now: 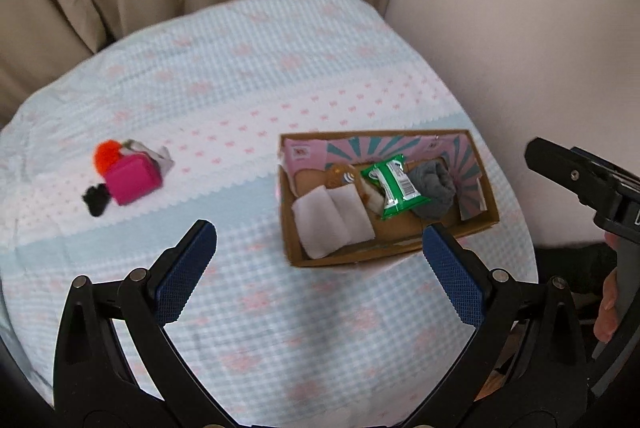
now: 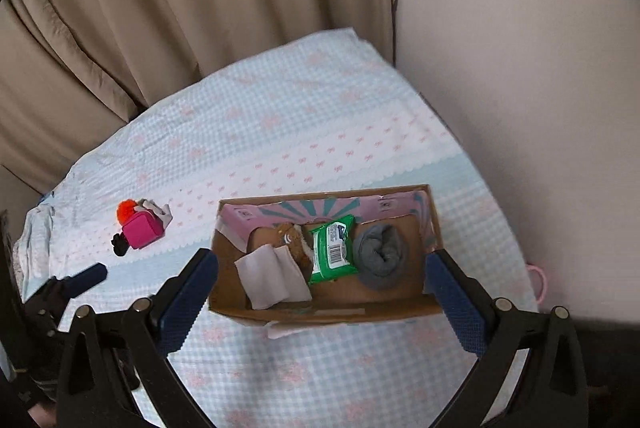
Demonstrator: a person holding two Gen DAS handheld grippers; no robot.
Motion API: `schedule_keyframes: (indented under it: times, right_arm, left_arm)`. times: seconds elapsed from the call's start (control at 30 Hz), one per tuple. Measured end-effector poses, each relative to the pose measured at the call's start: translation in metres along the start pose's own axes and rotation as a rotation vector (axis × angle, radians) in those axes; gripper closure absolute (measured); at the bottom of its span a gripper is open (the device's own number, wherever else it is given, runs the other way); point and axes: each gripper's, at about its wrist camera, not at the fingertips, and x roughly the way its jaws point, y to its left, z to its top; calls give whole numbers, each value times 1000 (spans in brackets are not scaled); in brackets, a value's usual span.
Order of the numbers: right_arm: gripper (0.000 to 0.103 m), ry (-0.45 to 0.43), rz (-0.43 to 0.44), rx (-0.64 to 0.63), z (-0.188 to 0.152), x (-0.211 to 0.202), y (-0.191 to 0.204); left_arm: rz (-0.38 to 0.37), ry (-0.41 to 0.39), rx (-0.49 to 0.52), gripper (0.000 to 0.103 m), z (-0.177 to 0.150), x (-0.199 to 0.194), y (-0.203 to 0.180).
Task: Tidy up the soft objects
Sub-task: 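Withdraw both tools from the box toward the pink pouch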
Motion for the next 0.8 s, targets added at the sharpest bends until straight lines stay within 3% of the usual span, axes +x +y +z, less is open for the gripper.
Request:
schedule_keyframes:
  times: [0.23,0.43,0.8]
  right_arm:
    - [0,-84,-44,9,-29,-59,53]
    - [0,-141,-56,42,-52,-84,108]
    - [0,-146,-29,27,-70,-58,231]
  left_arm:
    - [-19,-90,16,1,-15,-73,54]
    - [14,-154,34,1,-34,-123,122]
    - [19,-162,-13,1,-52,-139,262]
